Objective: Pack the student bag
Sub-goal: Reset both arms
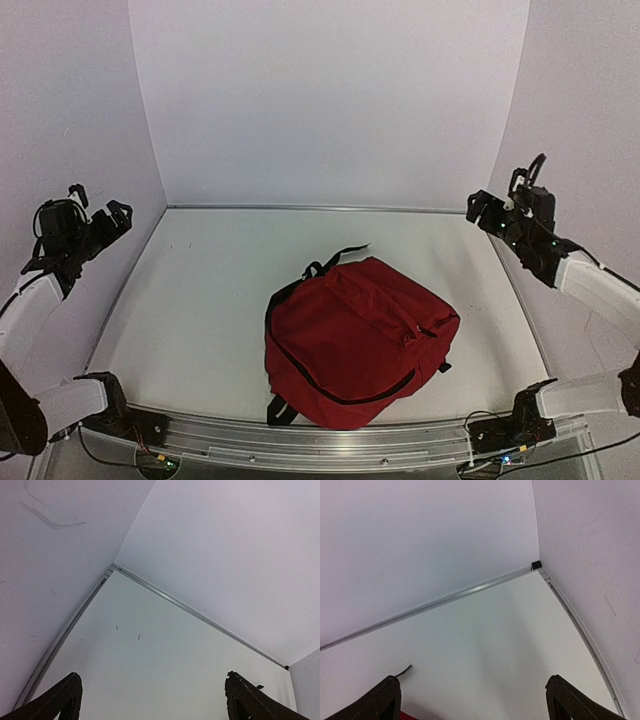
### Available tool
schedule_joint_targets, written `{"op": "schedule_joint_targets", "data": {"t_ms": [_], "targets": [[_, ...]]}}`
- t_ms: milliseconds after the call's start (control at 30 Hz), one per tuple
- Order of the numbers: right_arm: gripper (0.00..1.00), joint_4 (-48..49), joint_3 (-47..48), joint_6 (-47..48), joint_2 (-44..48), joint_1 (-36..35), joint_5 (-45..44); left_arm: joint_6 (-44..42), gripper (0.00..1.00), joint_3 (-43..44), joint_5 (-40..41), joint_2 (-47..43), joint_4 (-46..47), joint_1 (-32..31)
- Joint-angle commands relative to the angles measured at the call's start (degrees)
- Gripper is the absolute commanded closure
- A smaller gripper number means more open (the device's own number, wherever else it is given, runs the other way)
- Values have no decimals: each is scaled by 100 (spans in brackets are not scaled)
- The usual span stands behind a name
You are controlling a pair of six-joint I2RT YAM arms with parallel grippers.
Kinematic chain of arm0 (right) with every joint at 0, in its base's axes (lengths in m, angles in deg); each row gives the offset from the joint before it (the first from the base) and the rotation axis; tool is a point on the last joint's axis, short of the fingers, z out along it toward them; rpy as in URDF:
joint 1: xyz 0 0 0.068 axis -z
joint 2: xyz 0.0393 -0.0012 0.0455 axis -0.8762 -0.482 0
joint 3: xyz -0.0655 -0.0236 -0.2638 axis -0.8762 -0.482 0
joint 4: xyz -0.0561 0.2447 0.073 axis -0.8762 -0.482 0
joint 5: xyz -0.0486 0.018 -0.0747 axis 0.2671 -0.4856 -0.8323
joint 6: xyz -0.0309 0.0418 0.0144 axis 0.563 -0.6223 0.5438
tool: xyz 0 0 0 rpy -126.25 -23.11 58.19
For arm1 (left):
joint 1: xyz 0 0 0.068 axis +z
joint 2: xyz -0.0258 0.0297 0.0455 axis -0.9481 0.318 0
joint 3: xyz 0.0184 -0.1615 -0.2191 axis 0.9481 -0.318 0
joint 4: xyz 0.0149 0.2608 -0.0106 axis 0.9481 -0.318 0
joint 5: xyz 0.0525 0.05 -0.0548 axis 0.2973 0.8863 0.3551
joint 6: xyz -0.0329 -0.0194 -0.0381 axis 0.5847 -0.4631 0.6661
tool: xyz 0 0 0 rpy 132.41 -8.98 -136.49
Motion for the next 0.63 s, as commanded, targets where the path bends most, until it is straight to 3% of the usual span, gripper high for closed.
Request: {"op": "schedule_joint_targets", "data": {"t_ms": [0, 167, 600], "targets": [[2, 2366, -1424, 435, 770, -31, -535, -523, 0, -555, 988, -557, 543, 1], [2, 3658, -2591, 745, 1084, -31, -810, -627, 0, -1181, 1263, -913, 668, -4], [2, 3800, -2874, 920, 1202, -31, -745, -666, 0, -1517, 1295, -1100, 768, 1]]}}
